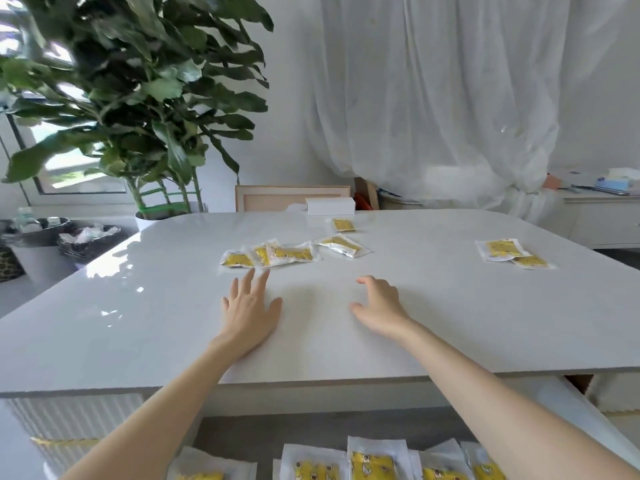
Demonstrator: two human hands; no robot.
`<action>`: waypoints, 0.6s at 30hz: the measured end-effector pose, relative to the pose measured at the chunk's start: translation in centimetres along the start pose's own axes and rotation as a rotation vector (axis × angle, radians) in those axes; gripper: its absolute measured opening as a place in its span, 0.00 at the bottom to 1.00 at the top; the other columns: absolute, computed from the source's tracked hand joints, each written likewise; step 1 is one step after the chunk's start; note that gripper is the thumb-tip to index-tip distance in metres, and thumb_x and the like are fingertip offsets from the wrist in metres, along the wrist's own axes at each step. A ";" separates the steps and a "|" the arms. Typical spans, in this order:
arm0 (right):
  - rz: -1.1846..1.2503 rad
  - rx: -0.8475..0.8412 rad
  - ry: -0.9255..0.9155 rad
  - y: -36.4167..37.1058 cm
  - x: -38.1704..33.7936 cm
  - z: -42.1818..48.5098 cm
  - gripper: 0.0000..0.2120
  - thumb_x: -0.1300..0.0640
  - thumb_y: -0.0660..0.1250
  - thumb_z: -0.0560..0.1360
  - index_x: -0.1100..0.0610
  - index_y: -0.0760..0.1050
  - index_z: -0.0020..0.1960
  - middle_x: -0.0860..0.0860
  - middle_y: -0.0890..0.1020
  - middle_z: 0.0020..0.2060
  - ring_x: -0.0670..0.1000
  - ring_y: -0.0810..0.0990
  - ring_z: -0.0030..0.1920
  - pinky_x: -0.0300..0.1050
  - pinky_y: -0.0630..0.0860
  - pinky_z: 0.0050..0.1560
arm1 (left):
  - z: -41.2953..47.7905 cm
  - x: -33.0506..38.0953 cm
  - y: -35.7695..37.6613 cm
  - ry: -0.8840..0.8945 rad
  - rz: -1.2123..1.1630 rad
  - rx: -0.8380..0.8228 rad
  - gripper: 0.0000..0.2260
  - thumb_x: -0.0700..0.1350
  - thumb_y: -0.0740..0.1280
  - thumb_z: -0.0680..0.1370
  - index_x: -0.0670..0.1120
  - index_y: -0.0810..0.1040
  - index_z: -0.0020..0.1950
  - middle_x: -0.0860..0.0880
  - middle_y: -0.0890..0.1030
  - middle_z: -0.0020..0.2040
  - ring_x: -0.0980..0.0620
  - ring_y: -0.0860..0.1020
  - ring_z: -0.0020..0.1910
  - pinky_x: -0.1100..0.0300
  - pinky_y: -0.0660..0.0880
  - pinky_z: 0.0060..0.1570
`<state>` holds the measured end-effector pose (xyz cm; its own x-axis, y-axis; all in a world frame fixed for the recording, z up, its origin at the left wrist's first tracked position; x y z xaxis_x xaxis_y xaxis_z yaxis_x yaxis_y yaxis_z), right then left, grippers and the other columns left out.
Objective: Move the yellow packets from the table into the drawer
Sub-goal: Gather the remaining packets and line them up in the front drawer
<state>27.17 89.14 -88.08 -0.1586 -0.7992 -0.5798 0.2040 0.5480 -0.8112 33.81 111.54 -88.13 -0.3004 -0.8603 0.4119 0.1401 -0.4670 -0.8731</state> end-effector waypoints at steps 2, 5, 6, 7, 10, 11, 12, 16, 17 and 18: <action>-0.157 0.103 -0.092 0.5 -1.3 1.3 0.23 0.55 0.56 0.79 0.55 0.61 0.73 0.52 0.63 0.72 0.53 0.57 0.73 0.44 0.59 0.69 | 2.3 -0.5 0.4 -0.031 0.000 0.011 0.27 0.54 0.58 0.80 0.52 0.54 0.77 0.47 0.49 0.78 0.42 0.47 0.77 0.44 0.51 0.73; -0.243 0.153 -0.276 2.0 -4.5 3.5 0.22 0.57 0.55 0.79 0.54 0.61 0.74 0.51 0.61 0.73 0.51 0.57 0.73 0.42 0.57 0.69 | 5.7 -1.9 0.8 -0.067 0.004 0.045 0.27 0.53 0.59 0.79 0.51 0.56 0.76 0.46 0.52 0.78 0.42 0.47 0.77 0.45 0.52 0.73; -0.247 0.144 -0.327 2.5 -5.5 4.2 0.23 0.57 0.55 0.79 0.54 0.61 0.74 0.50 0.61 0.73 0.50 0.57 0.73 0.41 0.57 0.69 | 6.7 -2.5 0.8 -0.076 -0.003 0.063 0.26 0.53 0.59 0.79 0.51 0.57 0.76 0.46 0.52 0.78 0.42 0.47 0.77 0.44 0.52 0.73; -0.247 0.134 -0.371 3.1 -6.5 5.0 0.23 0.57 0.55 0.79 0.53 0.61 0.74 0.49 0.61 0.74 0.49 0.57 0.74 0.40 0.56 0.69 | 7.7 -3.1 0.7 -0.090 -0.001 0.078 0.26 0.52 0.59 0.79 0.51 0.58 0.76 0.46 0.53 0.78 0.42 0.47 0.76 0.44 0.52 0.73; -0.230 0.080 -0.463 4.7 -8.8 7.2 0.25 0.55 0.57 0.78 0.51 0.61 0.75 0.49 0.60 0.75 0.48 0.54 0.75 0.40 0.52 0.73 | 9.9 -5.5 0.1 -0.203 0.026 0.089 0.25 0.54 0.57 0.79 0.53 0.57 0.76 0.50 0.51 0.78 0.42 0.45 0.77 0.37 0.48 0.70; -0.220 0.059 -0.486 5.4 -9.4 8.0 0.26 0.54 0.58 0.77 0.50 0.61 0.75 0.49 0.59 0.76 0.48 0.54 0.76 0.41 0.51 0.74 | 10.5 -6.2 0.1 -0.236 0.026 0.080 0.25 0.54 0.56 0.79 0.54 0.57 0.76 0.52 0.51 0.78 0.42 0.44 0.77 0.36 0.47 0.70; -0.212 0.038 -0.500 6.0 -9.9 8.6 0.27 0.53 0.58 0.77 0.49 0.61 0.75 0.48 0.58 0.76 0.48 0.53 0.76 0.42 0.50 0.75 | 11.0 -6.6 0.2 -0.251 0.034 0.061 0.25 0.55 0.55 0.79 0.55 0.57 0.76 0.53 0.51 0.78 0.42 0.43 0.77 0.35 0.46 0.70; -0.221 -0.036 -0.473 7.7 -10.5 11.3 0.30 0.49 0.58 0.77 0.46 0.54 0.77 0.46 0.51 0.78 0.50 0.45 0.78 0.52 0.46 0.76 | 11.6 -6.0 1.2 -0.201 0.126 -0.007 0.23 0.55 0.53 0.78 0.57 0.60 0.74 0.55 0.58 0.77 0.48 0.51 0.77 0.35 0.44 0.69; -0.227 -0.057 -0.452 8.0 -10.4 11.8 0.30 0.48 0.57 0.77 0.46 0.52 0.78 0.45 0.49 0.78 0.50 0.43 0.78 0.54 0.44 0.76 | 11.6 -5.8 1.1 -0.191 0.131 0.004 0.22 0.54 0.53 0.78 0.57 0.63 0.73 0.55 0.60 0.76 0.50 0.54 0.76 0.37 0.46 0.70; -0.238 -0.081 -0.431 8.2 -10.3 12.2 0.30 0.48 0.56 0.78 0.45 0.51 0.78 0.45 0.48 0.78 0.50 0.42 0.78 0.56 0.43 0.76 | 11.5 -5.8 0.9 -0.185 0.128 0.017 0.21 0.52 0.53 0.78 0.58 0.65 0.72 0.55 0.61 0.75 0.50 0.57 0.74 0.38 0.47 0.70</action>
<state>42.30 98.87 -87.87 0.2252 -0.9244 -0.3078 0.1324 0.3420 -0.9303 46.50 113.72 -88.35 -0.1013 -0.9348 0.3404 0.1823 -0.3539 -0.9174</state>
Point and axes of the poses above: each hand's wrist, its own z-axis towards the middle knuckle, its own y-axis out of the palm, x = y × z, the point moved 10 cm from there along z, towards the middle knuckle
